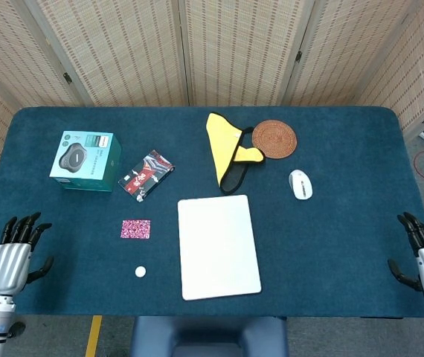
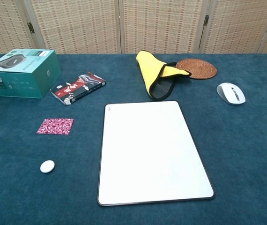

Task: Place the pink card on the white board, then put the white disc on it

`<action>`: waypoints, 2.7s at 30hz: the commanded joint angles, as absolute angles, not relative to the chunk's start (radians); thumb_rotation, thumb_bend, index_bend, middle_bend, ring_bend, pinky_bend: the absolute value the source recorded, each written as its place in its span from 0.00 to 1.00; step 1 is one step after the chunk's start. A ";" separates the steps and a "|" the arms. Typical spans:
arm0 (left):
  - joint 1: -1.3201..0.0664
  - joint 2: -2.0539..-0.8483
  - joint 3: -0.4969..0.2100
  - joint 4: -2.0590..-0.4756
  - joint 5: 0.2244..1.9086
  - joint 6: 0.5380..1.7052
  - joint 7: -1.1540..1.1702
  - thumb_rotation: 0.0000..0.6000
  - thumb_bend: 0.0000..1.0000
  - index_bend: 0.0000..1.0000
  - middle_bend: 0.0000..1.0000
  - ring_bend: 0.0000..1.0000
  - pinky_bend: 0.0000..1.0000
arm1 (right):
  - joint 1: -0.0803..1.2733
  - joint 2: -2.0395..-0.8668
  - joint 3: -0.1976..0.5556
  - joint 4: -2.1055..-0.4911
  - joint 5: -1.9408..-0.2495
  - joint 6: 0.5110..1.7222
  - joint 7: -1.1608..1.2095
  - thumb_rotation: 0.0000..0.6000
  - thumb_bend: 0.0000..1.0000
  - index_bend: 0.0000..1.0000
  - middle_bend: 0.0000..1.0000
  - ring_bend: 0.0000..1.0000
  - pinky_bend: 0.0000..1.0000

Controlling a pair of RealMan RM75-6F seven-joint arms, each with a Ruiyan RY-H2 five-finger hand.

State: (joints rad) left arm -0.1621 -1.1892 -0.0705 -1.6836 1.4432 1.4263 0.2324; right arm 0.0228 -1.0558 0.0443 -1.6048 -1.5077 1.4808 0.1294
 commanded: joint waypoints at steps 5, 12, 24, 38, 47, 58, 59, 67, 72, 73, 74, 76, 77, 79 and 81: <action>-0.223 -1.196 -0.097 -1.702 1.452 1.373 0.274 1.00 0.37 0.24 0.10 0.12 0.00 | 0.031 -1.052 0.048 -1.608 -1.499 1.469 0.126 1.00 0.37 0.03 0.09 0.13 0.02; -0.318 -1.224 -0.130 -1.704 1.430 1.260 0.309 1.00 0.38 0.27 0.11 0.12 0.00 | 0.033 -1.050 0.046 -1.598 -1.500 1.463 0.141 1.00 0.37 0.03 0.09 0.13 0.02; -0.485 -1.314 -0.160 -1.667 1.284 1.032 0.420 1.00 0.38 0.27 0.11 0.09 0.00 | 0.028 -1.043 0.042 -1.580 -1.506 1.472 0.168 1.00 0.37 0.03 0.09 0.13 0.02; -0.615 -1.459 -0.163 -1.550 1.056 0.916 0.555 1.00 0.38 0.27 0.10 0.08 0.00 | 0.030 -1.048 0.040 -1.568 -1.492 1.458 0.175 1.00 0.37 0.03 0.09 0.13 0.02; -0.656 -1.517 -0.148 -1.494 0.985 0.913 0.587 1.00 0.38 0.28 0.10 0.08 0.00 | 0.029 -1.048 0.042 -1.564 -1.485 1.456 0.177 1.00 0.37 0.03 0.09 0.13 0.02; -0.679 -1.546 -0.129 -1.459 0.930 0.921 0.598 1.00 0.37 0.29 0.10 0.08 0.00 | 0.031 -1.051 0.042 -1.556 -1.479 1.447 0.183 1.00 0.37 0.03 0.09 0.13 0.02; -0.681 -1.546 -0.127 -1.458 0.925 0.921 0.599 1.00 0.37 0.29 0.10 0.08 0.00 | 0.031 -1.051 0.042 -1.555 -1.478 1.446 0.183 1.00 0.37 0.03 0.09 0.13 0.02; -0.690 -1.548 -0.115 -1.454 0.897 0.927 0.603 1.00 0.37 0.29 0.10 0.08 0.00 | 0.033 -1.055 0.042 -1.549 -1.479 1.442 0.186 1.00 0.37 0.03 0.09 0.13 0.02; -0.697 -1.553 -0.109 -1.446 0.882 0.925 0.602 1.00 0.37 0.29 0.10 0.07 0.00 | 0.032 -1.055 0.042 -1.548 -1.476 1.441 0.187 1.00 0.37 0.03 0.09 0.12 0.02; -0.698 -1.553 -0.108 -1.445 0.880 0.925 0.601 1.00 0.37 0.29 0.10 0.07 0.00 | 0.032 -1.056 0.042 -1.548 -1.475 1.441 0.186 1.00 0.37 0.03 0.09 0.12 0.02; -0.699 -1.555 -0.107 -1.444 0.879 0.926 0.600 1.00 0.37 0.29 0.10 0.07 0.00 | 0.032 -1.056 0.042 -1.548 -1.475 1.441 0.187 1.00 0.37 0.03 0.09 0.12 0.02; -0.700 -1.560 -0.106 -1.439 0.882 0.931 0.594 1.00 0.37 0.29 0.10 0.07 0.00 | 0.031 -1.056 0.041 -1.547 -1.475 1.441 0.187 1.00 0.37 0.03 0.09 0.13 0.02; -0.700 -1.562 -0.106 -1.436 0.884 0.933 0.591 1.00 0.37 0.29 0.10 0.07 0.00 | 0.031 -1.056 0.041 -1.547 -1.475 1.440 0.187 1.00 0.37 0.03 0.09 0.13 0.02; -0.701 -1.565 -0.104 -1.431 0.886 0.934 0.587 1.00 0.37 0.29 0.10 0.08 0.00 | 0.031 -1.056 0.041 -1.547 -1.475 1.440 0.187 1.00 0.37 0.03 0.09 0.13 0.02; -0.703 -1.568 -0.103 -1.425 0.885 0.934 0.585 1.00 0.37 0.29 0.10 0.08 0.00 | 0.031 -1.055 0.041 -1.548 -1.474 1.440 0.186 1.00 0.37 0.03 0.09 0.13 0.02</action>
State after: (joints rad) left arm -0.7020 -1.5670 -0.1032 -1.4262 0.8849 0.9340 0.5860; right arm 0.0310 -1.0554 0.0408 -1.5479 -1.4743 1.4399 0.1862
